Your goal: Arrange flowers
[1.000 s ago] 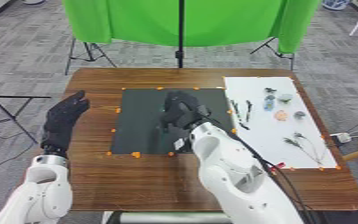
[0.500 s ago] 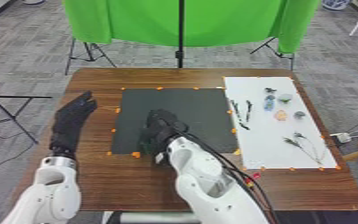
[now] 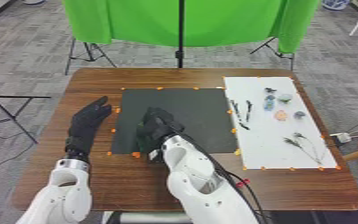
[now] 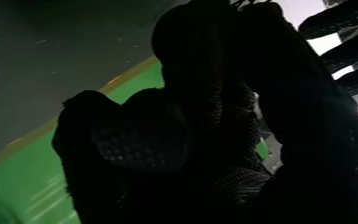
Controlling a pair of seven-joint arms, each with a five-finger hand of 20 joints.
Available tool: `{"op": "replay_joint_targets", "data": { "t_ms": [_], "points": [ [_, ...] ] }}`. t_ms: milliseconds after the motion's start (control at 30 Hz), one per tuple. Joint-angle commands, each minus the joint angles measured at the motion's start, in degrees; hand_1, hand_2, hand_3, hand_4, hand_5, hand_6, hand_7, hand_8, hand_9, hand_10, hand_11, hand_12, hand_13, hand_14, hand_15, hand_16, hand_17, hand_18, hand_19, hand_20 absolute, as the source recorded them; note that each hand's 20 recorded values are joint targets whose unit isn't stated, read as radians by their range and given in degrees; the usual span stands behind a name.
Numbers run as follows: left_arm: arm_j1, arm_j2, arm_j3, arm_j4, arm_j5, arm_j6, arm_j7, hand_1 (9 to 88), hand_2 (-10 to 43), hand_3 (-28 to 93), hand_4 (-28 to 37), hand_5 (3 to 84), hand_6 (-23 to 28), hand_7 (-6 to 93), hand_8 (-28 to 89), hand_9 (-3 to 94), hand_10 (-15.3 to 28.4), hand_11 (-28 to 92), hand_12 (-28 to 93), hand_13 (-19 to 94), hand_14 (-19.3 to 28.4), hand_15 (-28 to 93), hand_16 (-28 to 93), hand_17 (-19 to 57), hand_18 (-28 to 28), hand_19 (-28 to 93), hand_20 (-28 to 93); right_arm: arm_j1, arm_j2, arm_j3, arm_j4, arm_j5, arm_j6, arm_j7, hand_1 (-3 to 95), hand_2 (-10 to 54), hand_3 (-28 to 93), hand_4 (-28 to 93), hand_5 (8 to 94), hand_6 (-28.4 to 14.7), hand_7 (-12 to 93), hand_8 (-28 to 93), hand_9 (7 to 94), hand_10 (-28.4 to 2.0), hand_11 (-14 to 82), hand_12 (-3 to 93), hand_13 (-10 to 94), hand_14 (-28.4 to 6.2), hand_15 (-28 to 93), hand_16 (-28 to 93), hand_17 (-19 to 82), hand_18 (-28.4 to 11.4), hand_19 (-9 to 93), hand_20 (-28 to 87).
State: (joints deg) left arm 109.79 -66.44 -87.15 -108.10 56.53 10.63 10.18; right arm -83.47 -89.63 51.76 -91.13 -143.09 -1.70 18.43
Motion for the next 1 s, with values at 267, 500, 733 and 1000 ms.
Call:
{"op": "replay_joint_targets", "data": {
  "t_ms": [267, 500, 733, 1000],
  "points": [
    [1.42, -1.23, 0.02, -0.35, 0.46, -0.44, -0.15, 29.6, -8.0, 63, -14.8, 45.4, 4.4, 12.2, -6, 44.0, 13.7, 17, 12, 32, 16.6, 12, 4, 3.0, 12.6, 6, 18, -1.06, -1.43, 0.44, 1.44, -4.77, 0.47, -4.10, 50.3, -9.5, 47, -5, 85.0, -1.8, 28, 15, 92.5, -11.5, 38.9, 21.4, 94, -1.7, 60, 21, 70, -7.8, 93, 46],
    [1.72, -1.33, -0.67, -0.52, 0.77, -0.95, 0.10, 29.5, -8.3, 63, -14.6, 45.3, 4.3, 12.2, -6, 43.9, 13.7, 17, 12, 32, 16.5, 12, 4, 2.8, 12.7, 6, 18, -1.10, -0.83, 0.98, 0.60, -5.94, 0.35, -5.45, 43.0, -9.5, 54, -10, 85.1, -1.5, 29, 2, 92.3, -11.7, 38.5, 21.4, 94, -2.0, 60, 22, 70, -8.1, 93, 45],
    [4.87, -1.15, -4.59, -2.24, 0.48, 0.36, 0.41, 29.5, -8.6, 63, -14.4, 45.2, 4.4, 12.0, -6, 43.9, 13.7, 17, 12, 32, 16.5, 12, 4, 2.8, 12.7, 5, 18, 3.69, 9.52, -1.28, -9.19, 4.11, 1.57, -2.38, 40.2, -9.5, 56, -11, 85.0, -1.5, 31, -9, 91.8, -11.8, 38.4, 21.4, 94, -2.4, 59, 22, 69, -8.5, 93, 45],
    [6.56, -0.74, -6.46, -3.66, 0.40, 0.42, 0.92, 29.4, -8.8, 63, -14.5, 45.3, 4.4, 12.0, -6, 43.9, 13.6, 17, 12, 32, 16.5, 12, 4, 2.9, 12.6, 5, 18, 0.09, 29.43, 8.46, -27.27, 17.45, 3.41, -0.31, 39.8, -9.5, 56, -11, 80.9, -1.8, 27, -9, 87.6, -12.4, 32.7, 21.1, 93, -3.2, 50, 28, 64, -9.5, 93, 43]
  ]
}}
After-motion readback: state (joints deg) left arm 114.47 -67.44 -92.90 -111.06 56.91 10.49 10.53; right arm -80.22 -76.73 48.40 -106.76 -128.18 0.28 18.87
